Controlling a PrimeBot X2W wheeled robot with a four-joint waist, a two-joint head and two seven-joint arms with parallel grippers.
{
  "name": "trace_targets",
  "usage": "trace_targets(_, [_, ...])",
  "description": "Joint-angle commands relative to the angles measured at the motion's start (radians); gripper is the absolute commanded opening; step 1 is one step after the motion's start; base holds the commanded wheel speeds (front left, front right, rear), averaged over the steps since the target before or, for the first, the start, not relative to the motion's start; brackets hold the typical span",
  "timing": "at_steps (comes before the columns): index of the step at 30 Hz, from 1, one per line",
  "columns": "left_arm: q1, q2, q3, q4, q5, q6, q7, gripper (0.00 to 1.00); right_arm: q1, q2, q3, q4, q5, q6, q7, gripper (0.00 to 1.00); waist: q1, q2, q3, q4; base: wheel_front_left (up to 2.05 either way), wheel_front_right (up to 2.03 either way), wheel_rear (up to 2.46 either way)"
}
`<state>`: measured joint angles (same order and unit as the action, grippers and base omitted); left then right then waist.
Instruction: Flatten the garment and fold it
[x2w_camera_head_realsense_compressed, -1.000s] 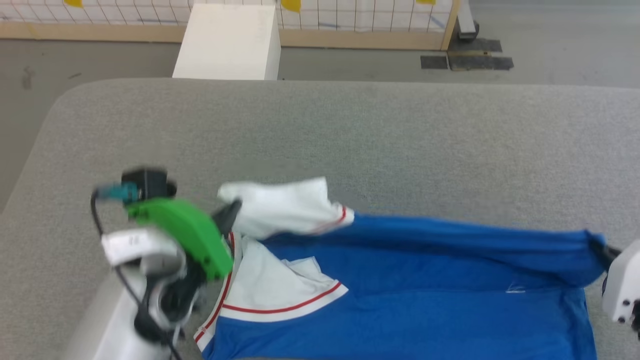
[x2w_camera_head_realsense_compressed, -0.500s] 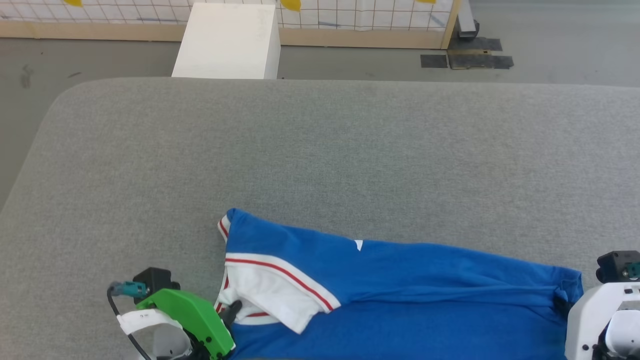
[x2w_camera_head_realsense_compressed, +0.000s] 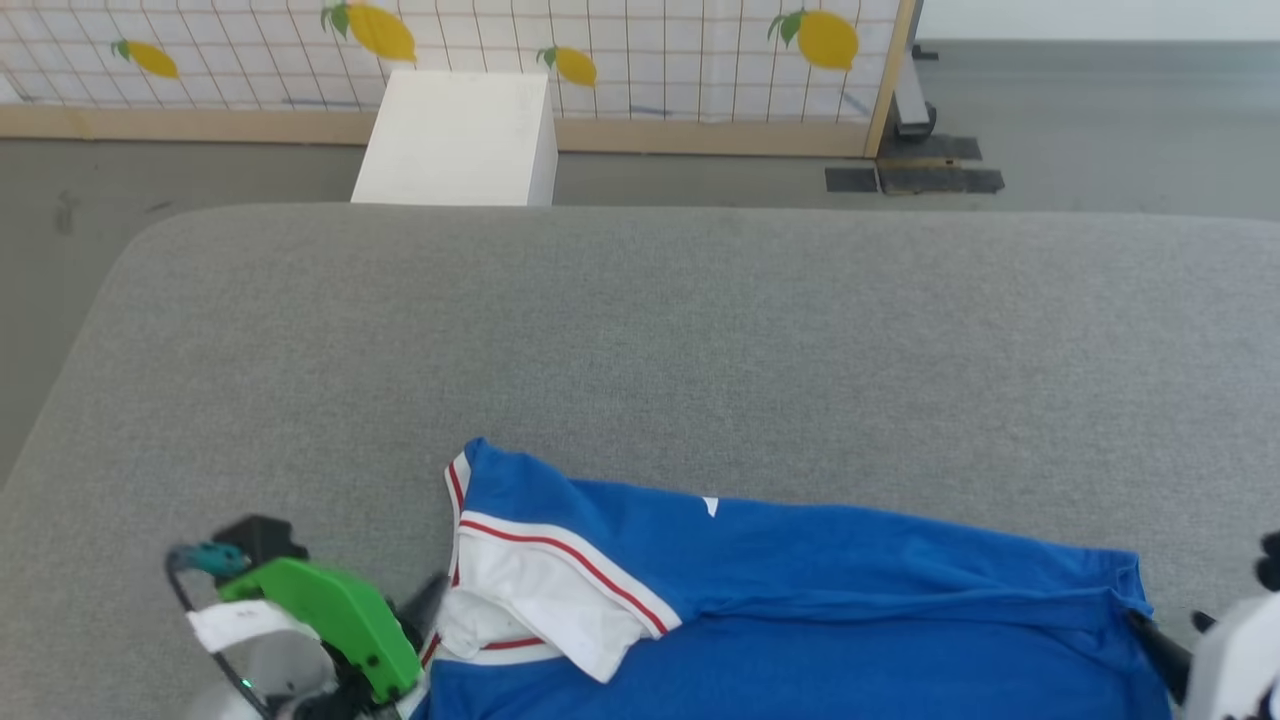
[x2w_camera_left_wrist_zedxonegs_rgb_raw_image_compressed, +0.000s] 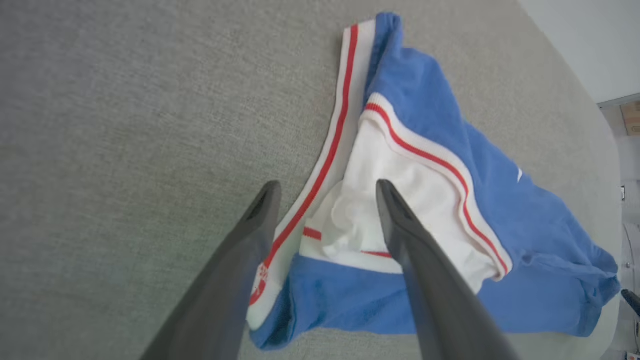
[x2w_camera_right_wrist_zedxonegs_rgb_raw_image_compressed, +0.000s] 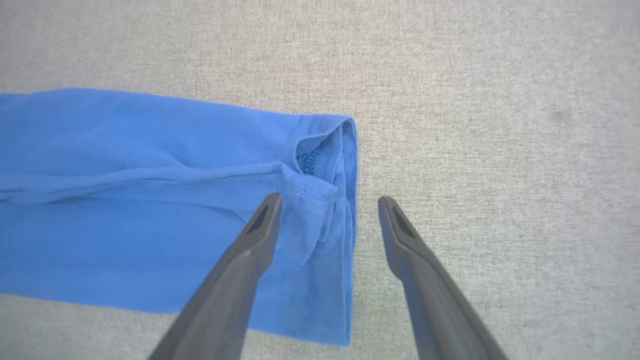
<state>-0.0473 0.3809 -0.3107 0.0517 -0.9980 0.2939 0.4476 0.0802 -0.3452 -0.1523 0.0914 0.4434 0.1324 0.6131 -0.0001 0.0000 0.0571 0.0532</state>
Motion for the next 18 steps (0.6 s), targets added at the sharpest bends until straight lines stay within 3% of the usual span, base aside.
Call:
trace_targets(1, [-0.01, 0.014, 0.013, -0.028, 0.019, 0.011, -0.007, 1.0, 0.023, -0.014, -0.017, -0.025, 0.013, -0.002, 0.017, 1.0, 0.0001, 0.0, -0.012, 0.002, 0.0, 0.0, 0.0])
trace_targets(6, [-0.043, 0.048, 0.063, -0.137, 0.086, 0.004, -0.123, 1.0, 0.041, -0.047, -0.094, -0.087, 0.047, -0.002, 0.077, 1.0, 0.0001, 0.0, -0.009, 0.002, 0.0, 0.0, 0.0])
trace_targets(12, [-0.096, 0.056, 0.055, -0.14, 0.262, -0.103, -0.427, 1.0, 0.012, -0.1, -0.067, -0.062, 0.103, -0.002, 0.134, 1.0, 0.0001, 0.0, 0.019, 0.009, 0.0, 0.0, 0.0])
trace_targets(15, [-0.114, 0.03, 0.05, -0.105, 0.335, -0.138, -0.602, 1.0, 0.002, -0.125, -0.033, -0.038, 0.145, -0.002, 0.165, 1.0, 0.0001, 0.0, 0.036, 0.016, 0.0, 0.0, 0.0])
trace_targets(18, [-0.127, 0.015, 0.035, -0.072, 0.409, -0.157, -0.685, 1.0, -0.003, -0.144, 0.004, -0.02, 0.184, -0.002, 0.183, 1.0, 0.0001, 0.0, 0.053, 0.02, 0.0, 0.0, 0.0])
